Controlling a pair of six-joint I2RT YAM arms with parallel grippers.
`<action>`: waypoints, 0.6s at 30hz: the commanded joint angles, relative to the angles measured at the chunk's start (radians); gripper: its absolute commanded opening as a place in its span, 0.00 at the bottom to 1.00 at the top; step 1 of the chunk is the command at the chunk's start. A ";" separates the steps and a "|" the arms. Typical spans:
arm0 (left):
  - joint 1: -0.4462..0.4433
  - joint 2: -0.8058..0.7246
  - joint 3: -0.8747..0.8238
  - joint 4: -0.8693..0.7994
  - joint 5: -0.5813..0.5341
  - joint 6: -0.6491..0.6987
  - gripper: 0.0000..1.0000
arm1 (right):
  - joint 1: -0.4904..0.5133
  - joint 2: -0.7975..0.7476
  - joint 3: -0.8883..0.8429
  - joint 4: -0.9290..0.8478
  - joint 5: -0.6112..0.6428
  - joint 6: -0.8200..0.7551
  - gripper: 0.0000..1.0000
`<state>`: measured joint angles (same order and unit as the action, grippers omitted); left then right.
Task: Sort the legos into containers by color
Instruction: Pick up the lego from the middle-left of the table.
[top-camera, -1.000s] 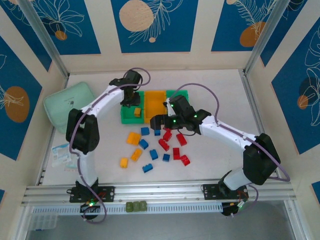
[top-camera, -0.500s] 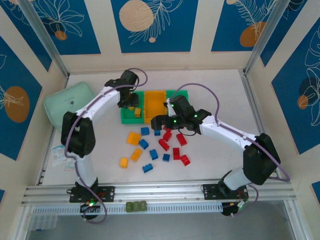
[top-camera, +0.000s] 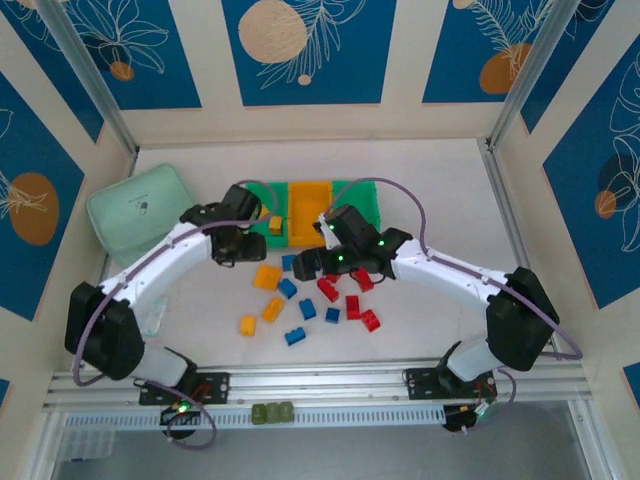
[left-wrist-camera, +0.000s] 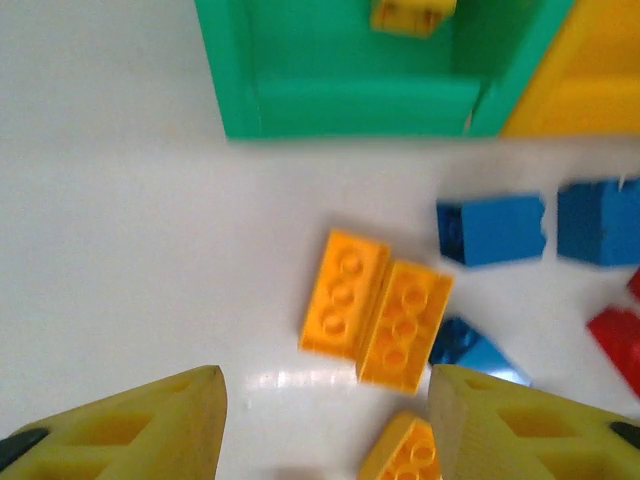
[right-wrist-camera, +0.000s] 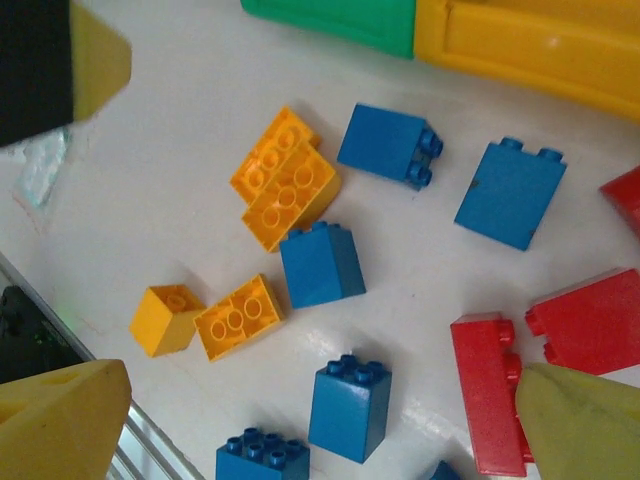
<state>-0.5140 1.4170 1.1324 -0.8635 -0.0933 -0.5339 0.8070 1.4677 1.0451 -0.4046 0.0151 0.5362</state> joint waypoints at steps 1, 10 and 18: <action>-0.044 -0.073 -0.089 -0.083 0.016 -0.091 0.56 | 0.024 -0.023 -0.046 -0.001 -0.015 0.021 0.99; -0.197 -0.159 -0.281 -0.101 0.052 -0.261 0.57 | 0.105 -0.040 -0.140 0.072 -0.010 0.007 0.99; -0.278 -0.162 -0.381 -0.058 0.093 -0.328 0.57 | 0.125 -0.027 -0.143 0.093 0.005 0.016 0.99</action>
<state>-0.7753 1.2705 0.7746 -0.9260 -0.0280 -0.8131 0.9237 1.4540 0.9070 -0.3267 0.0154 0.5434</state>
